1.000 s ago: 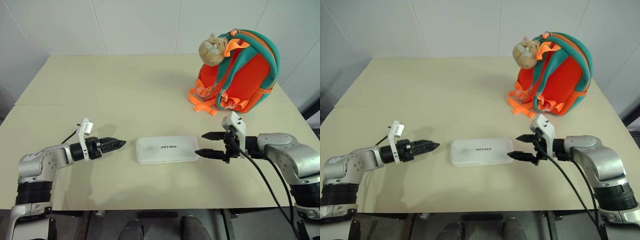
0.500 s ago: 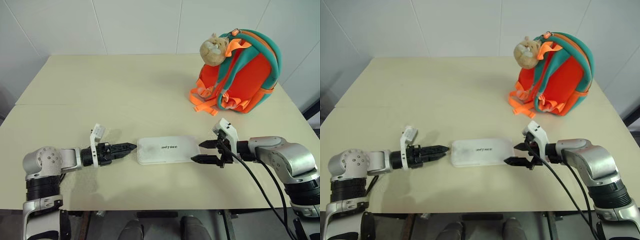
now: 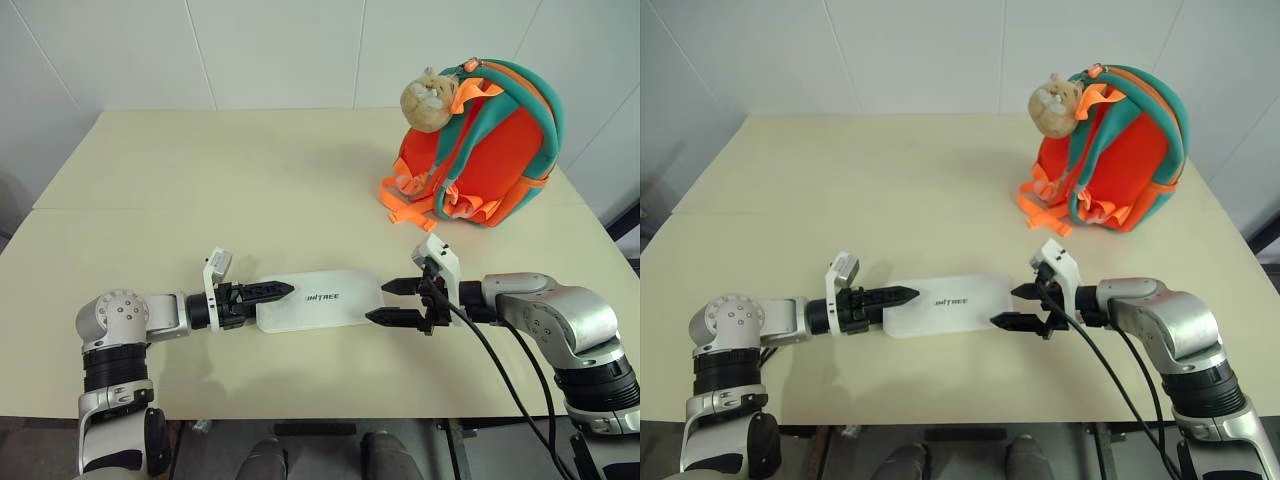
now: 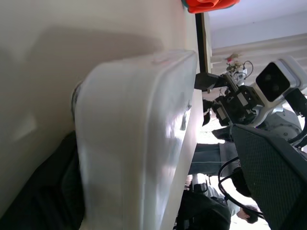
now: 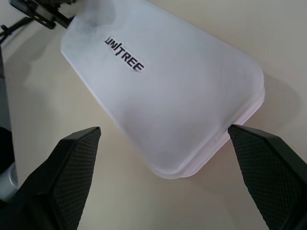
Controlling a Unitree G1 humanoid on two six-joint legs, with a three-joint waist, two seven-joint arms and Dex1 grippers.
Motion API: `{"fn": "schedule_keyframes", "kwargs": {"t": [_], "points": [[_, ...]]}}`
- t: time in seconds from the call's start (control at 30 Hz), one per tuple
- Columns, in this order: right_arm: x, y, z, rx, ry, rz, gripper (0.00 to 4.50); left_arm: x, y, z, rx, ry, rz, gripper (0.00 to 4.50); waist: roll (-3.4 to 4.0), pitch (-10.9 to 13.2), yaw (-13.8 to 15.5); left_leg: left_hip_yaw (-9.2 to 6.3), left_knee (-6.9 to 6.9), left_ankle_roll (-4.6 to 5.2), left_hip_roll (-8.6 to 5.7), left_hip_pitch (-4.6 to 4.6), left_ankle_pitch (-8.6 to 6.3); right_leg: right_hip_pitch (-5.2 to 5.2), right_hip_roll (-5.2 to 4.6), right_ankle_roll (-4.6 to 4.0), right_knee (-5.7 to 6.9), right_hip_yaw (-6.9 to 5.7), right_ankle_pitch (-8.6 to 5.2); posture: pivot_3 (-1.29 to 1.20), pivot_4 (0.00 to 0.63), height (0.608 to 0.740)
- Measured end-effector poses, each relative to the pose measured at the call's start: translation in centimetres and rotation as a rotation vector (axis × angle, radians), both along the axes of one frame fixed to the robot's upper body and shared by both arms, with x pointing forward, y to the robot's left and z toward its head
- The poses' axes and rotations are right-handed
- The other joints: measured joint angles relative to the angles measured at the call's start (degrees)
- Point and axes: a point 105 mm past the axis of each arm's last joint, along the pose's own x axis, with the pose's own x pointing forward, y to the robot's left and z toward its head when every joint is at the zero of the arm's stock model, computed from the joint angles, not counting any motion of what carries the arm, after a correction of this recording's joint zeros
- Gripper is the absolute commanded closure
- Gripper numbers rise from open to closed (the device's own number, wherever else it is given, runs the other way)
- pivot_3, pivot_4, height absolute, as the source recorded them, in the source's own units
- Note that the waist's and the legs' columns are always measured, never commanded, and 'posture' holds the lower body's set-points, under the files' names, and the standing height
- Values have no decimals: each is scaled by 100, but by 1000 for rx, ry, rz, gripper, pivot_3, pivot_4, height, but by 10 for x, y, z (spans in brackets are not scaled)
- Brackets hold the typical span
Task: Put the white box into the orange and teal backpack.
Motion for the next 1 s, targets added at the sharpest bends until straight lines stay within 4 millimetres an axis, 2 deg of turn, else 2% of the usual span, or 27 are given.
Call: {"fn": "schedule_keyframes", "kwargs": {"t": [0.1, 0.17, 0.37, 0.5, 0.7, 0.8, 0.93, 1.0], "points": [[1, 1, 0, -1, -13, -5, 0, 0, -1, 0, -2, 0, -6, 12, 0, 0, 1, 0, -2, 0, 0, 0, 0, 0, 0, 0, -2, 0, 0, 0, 150, 740], [1, 0, -1, -2, -14, -8, 0, -1, -1, 1, 2, -2, -10, 385, 0, 0, -6, 1, -4, -1, 0, 0, 0, -1, 0, 0, -5, 0, 0, 0, 150, 740], [2, -2, -3, -7, -26, -32, 0, -1, 1, -5, 8, 36, -2, 2049, -8, 5, -36, 0, -9, -2, 1, -8, 1, -9, 0, 0, -12, 0, 0, 0, 150, 740], [3, -3, -6, 5, -22, -57, 0, 2, 0, 7, -71, 5, 8, 3103, -12, 7, -28, 0, -9, -4, 1, -10, 2, -10, 0, 0, -12, 0, 0, 0, 150, 740], [6, -9, 4, 41, -50, -106, 0, 9, 2, 15, -76, -22, 51, 3187, -20, 12, -30, 0, -6, -5, 1, -10, 2, -10, 1, 1, -10, 0, 1, 0, 150, 740], [27, -36, 28, 31, -138, -212, 0, 16, 13, 24, -52, -63, 103, 3187, -25, 15, -40, 5, -4, -4, 0, -13, 2, -11, 0, 1, -14, 1, 5, 0, 150, 740], [69, -99, 90, 25, -358, -479, 0, 18, 34, 33, 1, -126, 153, 3187, -27, 16, -57, 10, -23, -6, 4, -12, 3, -17, 2, -2, -23, 1, 6, 0, 150, 740], [83, -115, 110, 29, -431, -561, 0, 18, 39, 33, 13, -143, 157, 3187, -27, 16, -63, 12, -37, -9, 6, -10, 5, -18, 2, -4, -31, 2, 5, 0, 150, 740]]}}
